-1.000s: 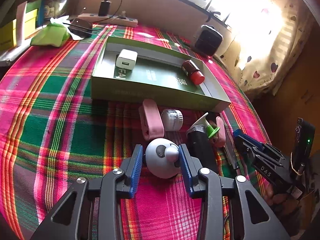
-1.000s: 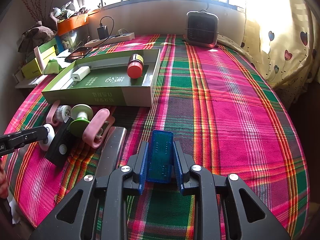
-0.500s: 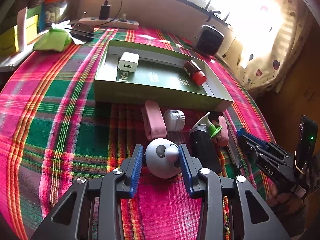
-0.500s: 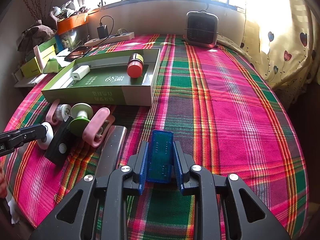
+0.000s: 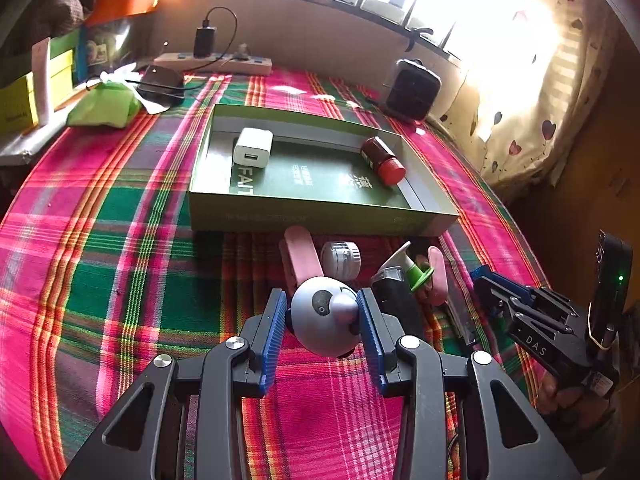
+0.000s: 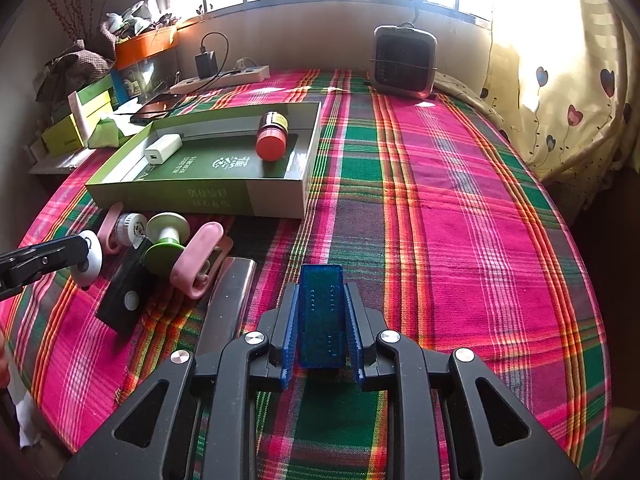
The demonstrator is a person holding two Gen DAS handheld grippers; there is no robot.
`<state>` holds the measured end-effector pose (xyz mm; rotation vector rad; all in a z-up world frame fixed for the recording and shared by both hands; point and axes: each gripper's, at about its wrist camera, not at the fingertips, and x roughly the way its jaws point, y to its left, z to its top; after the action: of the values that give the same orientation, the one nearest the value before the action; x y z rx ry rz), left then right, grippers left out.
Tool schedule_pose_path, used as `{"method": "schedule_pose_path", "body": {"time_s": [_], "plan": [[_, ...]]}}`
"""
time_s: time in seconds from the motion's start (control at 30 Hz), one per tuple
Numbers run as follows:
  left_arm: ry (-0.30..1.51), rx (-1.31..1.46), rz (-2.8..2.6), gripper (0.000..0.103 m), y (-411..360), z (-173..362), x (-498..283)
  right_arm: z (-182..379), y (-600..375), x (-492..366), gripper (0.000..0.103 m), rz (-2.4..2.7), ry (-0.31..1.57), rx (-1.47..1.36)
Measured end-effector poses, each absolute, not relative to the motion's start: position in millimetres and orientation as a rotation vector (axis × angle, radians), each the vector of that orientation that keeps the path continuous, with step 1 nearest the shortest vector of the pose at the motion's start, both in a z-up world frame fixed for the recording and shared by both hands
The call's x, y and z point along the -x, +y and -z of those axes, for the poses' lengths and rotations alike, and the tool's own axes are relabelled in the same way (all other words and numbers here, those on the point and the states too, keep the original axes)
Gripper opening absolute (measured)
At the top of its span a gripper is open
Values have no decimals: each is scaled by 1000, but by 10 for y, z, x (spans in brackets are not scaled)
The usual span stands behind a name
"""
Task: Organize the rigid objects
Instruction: 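Carry the USB stick and panda toy toward the green box with both tools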
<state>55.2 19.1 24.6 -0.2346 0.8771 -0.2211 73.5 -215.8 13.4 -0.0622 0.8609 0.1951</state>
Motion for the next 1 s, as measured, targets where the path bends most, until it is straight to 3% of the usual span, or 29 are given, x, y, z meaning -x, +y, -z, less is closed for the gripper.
{"method": "schedule_pose_path", "body": {"time_s": [1.0], "plan": [[809, 217, 227, 35, 267, -558, -869, -612, -1938, -997, 23, -271, 759, 68]]}}
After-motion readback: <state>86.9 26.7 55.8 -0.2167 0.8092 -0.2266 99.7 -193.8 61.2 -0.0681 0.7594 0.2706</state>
